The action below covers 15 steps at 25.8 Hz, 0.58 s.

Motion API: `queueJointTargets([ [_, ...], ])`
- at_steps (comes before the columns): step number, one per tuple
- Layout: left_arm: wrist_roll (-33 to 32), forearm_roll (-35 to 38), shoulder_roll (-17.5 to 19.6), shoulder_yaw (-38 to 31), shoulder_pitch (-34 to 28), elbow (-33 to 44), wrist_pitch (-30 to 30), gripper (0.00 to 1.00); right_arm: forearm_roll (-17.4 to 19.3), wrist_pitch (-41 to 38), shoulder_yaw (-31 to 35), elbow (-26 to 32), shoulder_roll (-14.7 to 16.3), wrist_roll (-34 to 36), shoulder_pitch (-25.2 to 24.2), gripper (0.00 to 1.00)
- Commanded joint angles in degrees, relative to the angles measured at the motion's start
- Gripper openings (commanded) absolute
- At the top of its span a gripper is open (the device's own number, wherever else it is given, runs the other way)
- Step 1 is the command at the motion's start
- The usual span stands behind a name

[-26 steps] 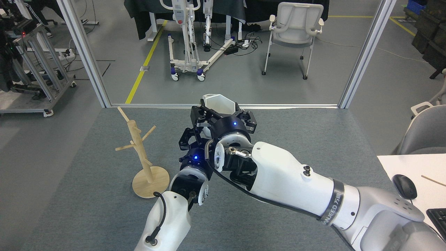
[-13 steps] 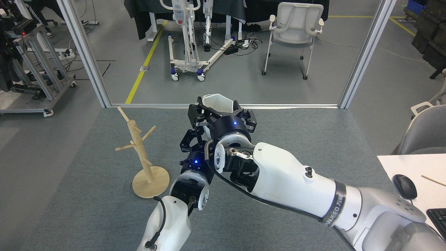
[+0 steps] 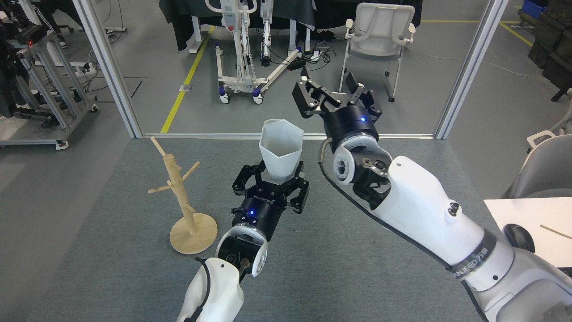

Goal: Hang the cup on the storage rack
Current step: 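Withdraw the right gripper and lower the cup with the left gripper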

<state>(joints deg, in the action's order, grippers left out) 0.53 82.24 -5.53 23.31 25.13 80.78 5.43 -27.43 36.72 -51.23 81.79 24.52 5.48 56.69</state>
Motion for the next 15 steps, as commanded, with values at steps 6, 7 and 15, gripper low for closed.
queueJointTargets([
  [6, -4.1, 14.4, 3.4, 0.2, -11.1, 14.0, 1.1, 0.39, -17.2, -22.9, 15.1, -19.7, 1.1, 5.8, -15.9, 0.99],
  [7, -4.2, 15.6, 3.8, 0.2, -13.1, 15.5, 1.7, 0.39, -19.5, -24.9, 17.6, -20.5, 1.0, 7.0, -18.8, 0.99],
  [15, -4.4, 22.0, 11.3, -0.3, -22.4, 18.0, 5.6, 0.4, -35.0, -28.3, 30.6, -22.3, -3.5, 8.9, -33.5, 0.99],
])
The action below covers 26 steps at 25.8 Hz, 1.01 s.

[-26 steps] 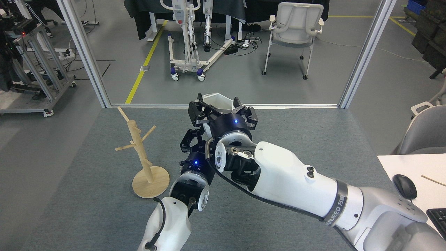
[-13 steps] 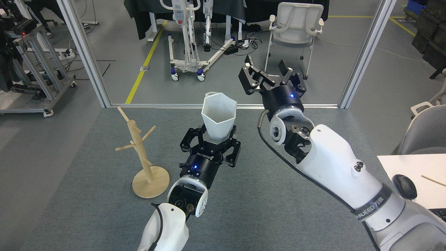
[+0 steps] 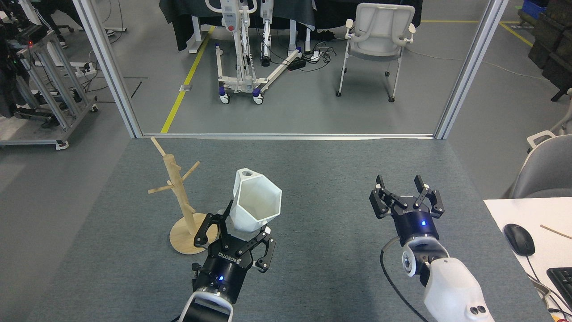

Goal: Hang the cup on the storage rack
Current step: 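Withdraw the right gripper and lower the cup with the left gripper, then carry the cup with the left gripper to the wooden rack's peg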

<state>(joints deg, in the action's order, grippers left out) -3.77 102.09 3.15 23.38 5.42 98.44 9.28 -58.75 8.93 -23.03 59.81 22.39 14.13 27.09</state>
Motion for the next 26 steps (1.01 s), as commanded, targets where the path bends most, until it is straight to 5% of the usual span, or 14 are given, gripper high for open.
queueJointTargets([
  [1, -0.1, 2.2, 3.1, -0.6, -3.0, 0.2, 2.8, 0.4, -3.8, -0.5, 2.4, -0.3, -1.4, 0.3, -4.8, 0.99],
  [13, -1.0, 1.6, 4.1, -3.6, -5.8, -0.6, 14.4, 0.4, -3.7, 0.1, 0.9, 0.5, -1.3, 0.4, -8.5, 0.99],
  [26, -4.3, -1.0, 5.3, -5.2, -0.7, -7.9, 15.0, 0.41, -3.2, 0.1, 0.4, 0.4, -0.8, 0.3, -7.9, 0.99],
])
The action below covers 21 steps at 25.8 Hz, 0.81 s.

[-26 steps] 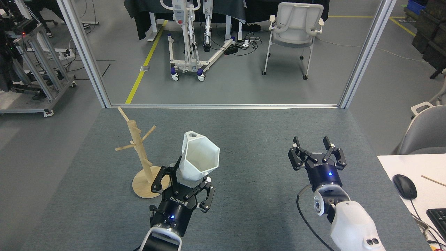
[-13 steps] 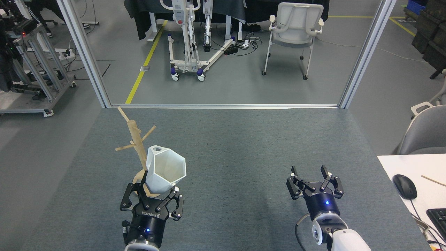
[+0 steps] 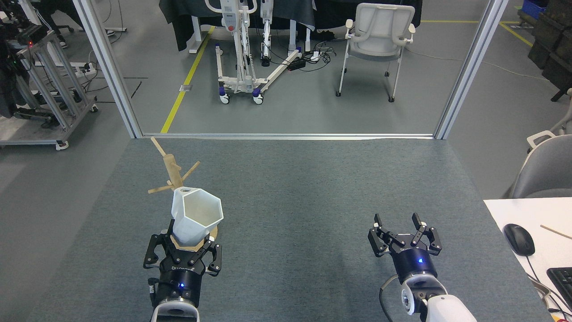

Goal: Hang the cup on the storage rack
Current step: 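Carry the cup with the left gripper to the wooden rack's peg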

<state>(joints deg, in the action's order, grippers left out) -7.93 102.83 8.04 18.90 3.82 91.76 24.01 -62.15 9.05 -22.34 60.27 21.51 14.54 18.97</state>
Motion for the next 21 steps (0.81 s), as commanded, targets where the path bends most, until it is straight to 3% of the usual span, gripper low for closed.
queueJointTargets([
  [1, -0.1, -3.2, 0.5, -1.5, 0.9, -1.2, 0.5, 0.41, 0.3, 0.0, -0.4, -0.1, 0.1, -0.1, 0.2, 0.99],
  [9, 1.3, -10.2, 2.2, -5.7, -0.1, 2.3, 6.7, 0.45, 0.3, -0.2, -0.5, -0.1, 0.4, -0.1, 0.1, 0.99],
  [21, 1.5, -10.2, 3.4, -5.6, 0.4, 1.5, 2.6, 0.43, 0.3, -0.2, -0.5, -0.1, 0.5, -0.1, 0.2, 0.99],
])
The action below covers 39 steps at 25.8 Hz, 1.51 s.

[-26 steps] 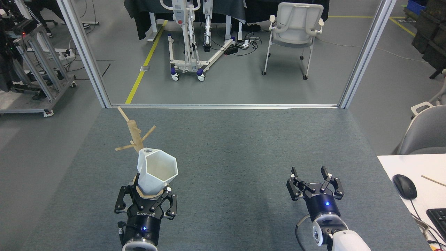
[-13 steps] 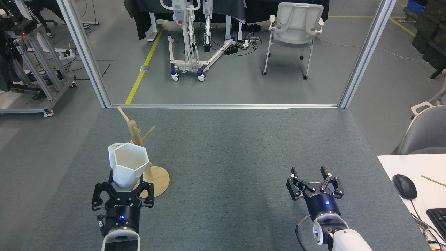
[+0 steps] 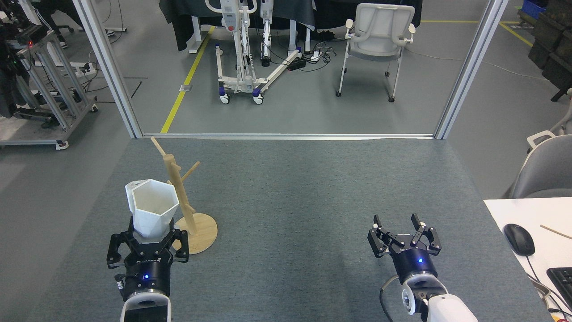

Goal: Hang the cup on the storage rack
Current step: 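Carry the cup with the left gripper to the wooden rack's peg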

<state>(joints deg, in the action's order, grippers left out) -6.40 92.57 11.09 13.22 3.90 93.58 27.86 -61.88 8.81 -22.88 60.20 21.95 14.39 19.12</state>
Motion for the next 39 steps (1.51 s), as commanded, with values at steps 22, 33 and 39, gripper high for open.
queueJointTargets([
  [22, 0.7, 0.0, 0.1, 0.8, 3.2, -4.0, -4.4, 0.44, 0.0, 0.2, 0.1, -0.2, -0.2, 0.1, 0.1, 0.99],
  [33, 1.1, 0.0, -0.3, 2.3, 3.2, -4.2, -4.5, 0.44, 0.0, 0.0, 0.0, -0.2, -0.1, 0.1, 0.2, 0.99],
  [39, 1.1, 0.0, -0.4, 2.4, 3.2, -4.4, -4.5, 0.44, 0.0, 0.0, 0.0, -0.2, 0.0, 0.1, 0.1, 0.99],
])
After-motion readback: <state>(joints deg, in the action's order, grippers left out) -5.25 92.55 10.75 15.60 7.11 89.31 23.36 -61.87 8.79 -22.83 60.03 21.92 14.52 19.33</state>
